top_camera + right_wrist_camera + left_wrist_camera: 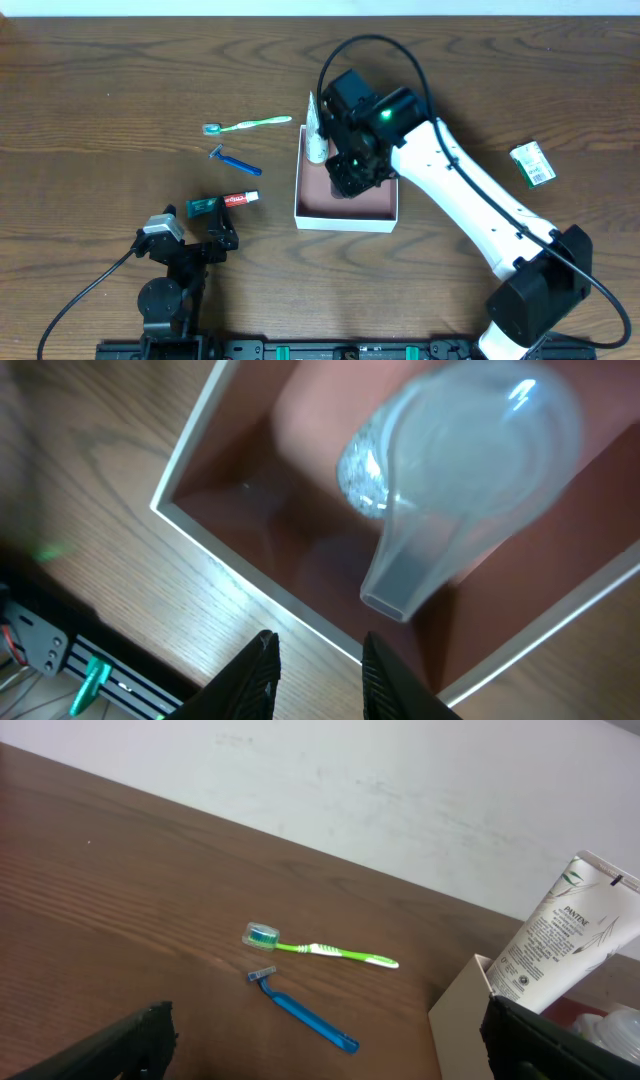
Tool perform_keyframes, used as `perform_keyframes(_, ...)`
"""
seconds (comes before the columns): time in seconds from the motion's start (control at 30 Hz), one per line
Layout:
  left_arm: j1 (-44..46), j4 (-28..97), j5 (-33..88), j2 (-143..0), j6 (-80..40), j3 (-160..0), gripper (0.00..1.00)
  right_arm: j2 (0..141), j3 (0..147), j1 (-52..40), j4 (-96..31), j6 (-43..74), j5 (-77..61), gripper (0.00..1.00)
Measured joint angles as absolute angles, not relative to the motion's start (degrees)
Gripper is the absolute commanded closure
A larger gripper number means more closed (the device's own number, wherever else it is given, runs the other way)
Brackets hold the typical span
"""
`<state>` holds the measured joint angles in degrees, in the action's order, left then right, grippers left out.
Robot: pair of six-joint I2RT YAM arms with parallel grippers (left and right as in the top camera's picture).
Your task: Pack container
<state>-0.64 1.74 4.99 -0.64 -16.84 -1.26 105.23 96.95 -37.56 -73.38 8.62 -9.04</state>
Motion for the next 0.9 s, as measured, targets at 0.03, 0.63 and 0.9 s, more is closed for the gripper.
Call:
perform_keyframes(0.03, -0.6, 1.7, 5.0, -0.6, -16.8, -1.3, 0.02, 105.3, 96.4, -37.6, -73.1, 8.8, -9.0, 0.71)
perform_keyframes(0.63, -0.6, 1.7, 5.0, -0.6, -16.8, -1.3, 0.02, 105.3, 88.4, -37.8, -61.1, 10.3, -1.5, 0.71)
perform_keyframes(0.9, -0.6, 1.7, 5.0, -0.6, -16.8, -1.3, 0.02, 105.3, 88.4, -37.8, -56.5, 10.3, 4.2, 0.71)
